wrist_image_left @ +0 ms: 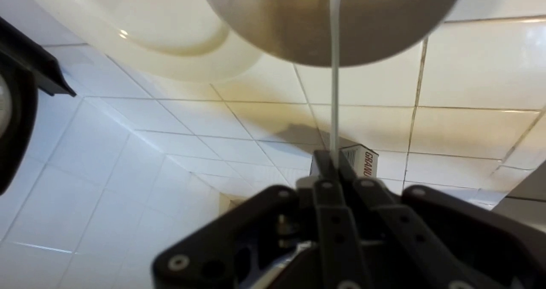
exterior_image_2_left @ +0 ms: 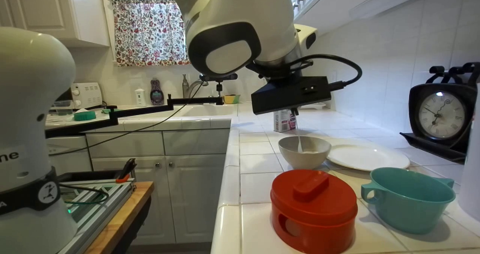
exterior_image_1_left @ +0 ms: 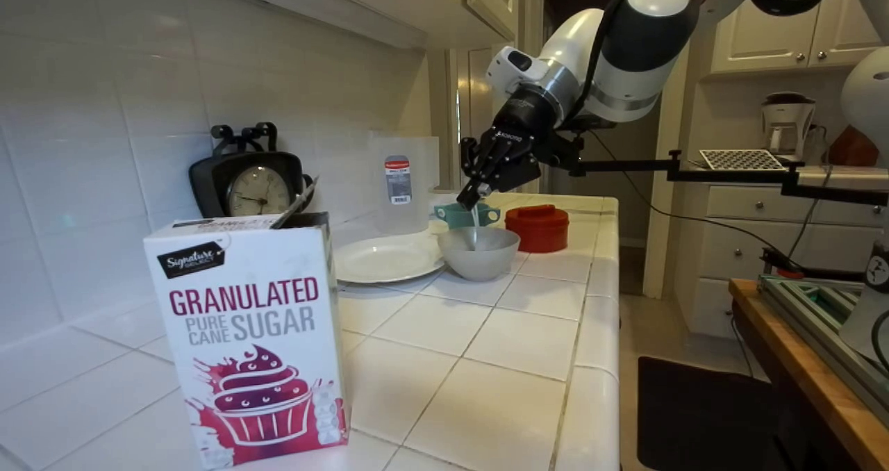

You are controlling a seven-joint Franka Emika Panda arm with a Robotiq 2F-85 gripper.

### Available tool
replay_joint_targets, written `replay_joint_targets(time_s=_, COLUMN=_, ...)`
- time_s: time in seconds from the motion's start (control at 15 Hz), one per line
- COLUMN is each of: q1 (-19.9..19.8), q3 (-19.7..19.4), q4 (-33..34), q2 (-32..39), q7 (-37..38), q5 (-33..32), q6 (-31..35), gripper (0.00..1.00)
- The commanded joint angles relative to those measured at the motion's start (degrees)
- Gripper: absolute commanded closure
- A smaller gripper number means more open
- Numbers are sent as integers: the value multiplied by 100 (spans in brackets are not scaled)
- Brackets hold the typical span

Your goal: Use the spoon in the blue bowl to stir the contents in the grey bowl then place the spoon back

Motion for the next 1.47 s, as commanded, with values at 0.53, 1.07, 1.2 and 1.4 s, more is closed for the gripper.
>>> replay_joint_targets(time_s=0.53, q1=416, q3=-457, q4=198, q2=149, q7=221, q5=-125, q6=729, gripper=99)
replay_joint_targets(time_s=1.07, q1=1020, q3=-618, q4=281, q2=71, q7=397, q5=-215, q6=1116, gripper=99)
replay_joint_targets(time_s=1.2, q1=949, q3=-515, q4=202, q2=85, q7=429, q5=-231, q6=1023, gripper=99)
replay_joint_targets(time_s=1.4, q1=770, q3=-357, q4=94, q2=92, q7=463, q5=-280, q6=842, gripper=99)
